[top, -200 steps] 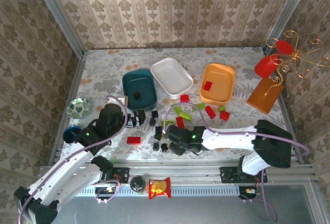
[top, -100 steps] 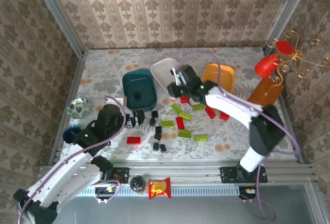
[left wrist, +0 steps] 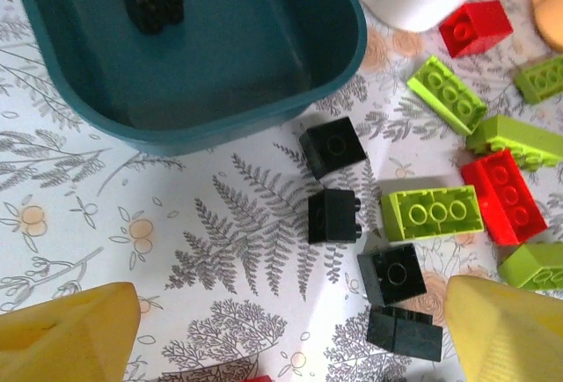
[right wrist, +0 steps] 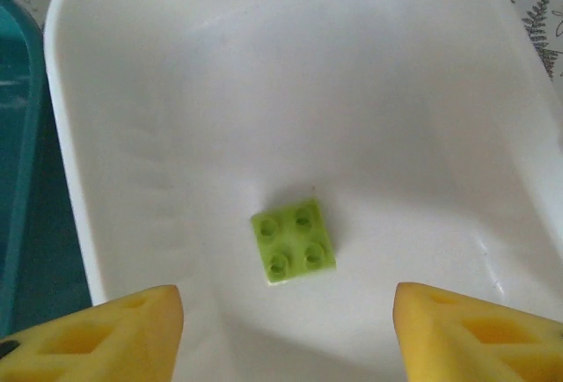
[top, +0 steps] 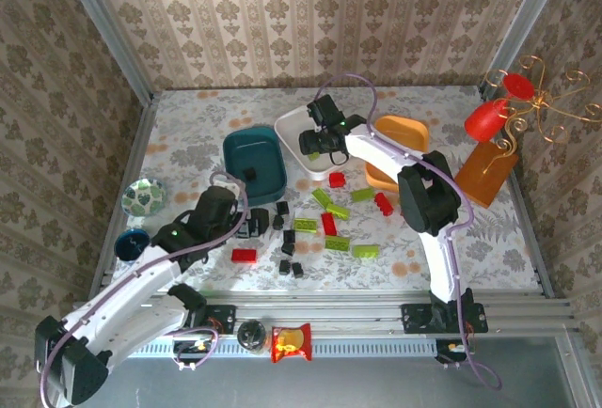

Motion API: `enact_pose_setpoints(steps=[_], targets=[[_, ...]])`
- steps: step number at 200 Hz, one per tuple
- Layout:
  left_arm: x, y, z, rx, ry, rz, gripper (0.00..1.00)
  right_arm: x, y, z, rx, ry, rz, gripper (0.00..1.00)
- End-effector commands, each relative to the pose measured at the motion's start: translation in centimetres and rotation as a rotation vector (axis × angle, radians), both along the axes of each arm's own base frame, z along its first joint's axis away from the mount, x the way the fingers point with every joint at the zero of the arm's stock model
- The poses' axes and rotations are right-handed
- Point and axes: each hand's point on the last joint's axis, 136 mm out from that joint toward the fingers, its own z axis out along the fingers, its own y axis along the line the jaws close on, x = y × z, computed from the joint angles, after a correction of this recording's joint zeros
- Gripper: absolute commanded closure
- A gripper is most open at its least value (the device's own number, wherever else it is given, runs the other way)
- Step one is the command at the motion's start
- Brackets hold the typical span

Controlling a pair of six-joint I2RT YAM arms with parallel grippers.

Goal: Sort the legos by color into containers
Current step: Place the lego in the container, then pick up the lego from the center of the table.

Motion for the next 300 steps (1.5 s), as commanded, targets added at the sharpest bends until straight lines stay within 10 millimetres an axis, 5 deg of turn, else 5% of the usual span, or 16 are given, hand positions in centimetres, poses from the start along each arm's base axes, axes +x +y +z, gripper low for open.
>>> enact_pose_setpoints(steps=[1,34,67,132,202,300], targets=[[-0.3,-1.3,0.0,-0.012,-0.005,-0.070,0.10,-0.5,-0.2,4.1,0.025,-0.052,-0.005,0.30],[-0.8,-2.9,-0.6,0.023,0.015,-0.143,0.14,-3.6,-0.6,7.5,0.084,-0.126,0.016,0.29],[-0.7,-4.5,-2.8,0.090,0.043,-0.198,0.21,-7.9,-1.9,7.6,0.107,-0.148,0.022,0.29],[3.2,-7.3,-4.8,0.181,0.017,-0.223,0.37,-13.5,-4.8,8.5,0.183,-0.178,0.001,0.29],[4.7,-6.5,-8.3,0.280,0.085,-0.170,0.46,-15.9,-7.0,10.7,0.193,-0.245,-0.012,0.29],[3.0,-6.5,-10.2,0.291,0.131,-0.171,0.71,-15.9,-8.0,11.3,0.164,-0.274,-0.035,0.29]])
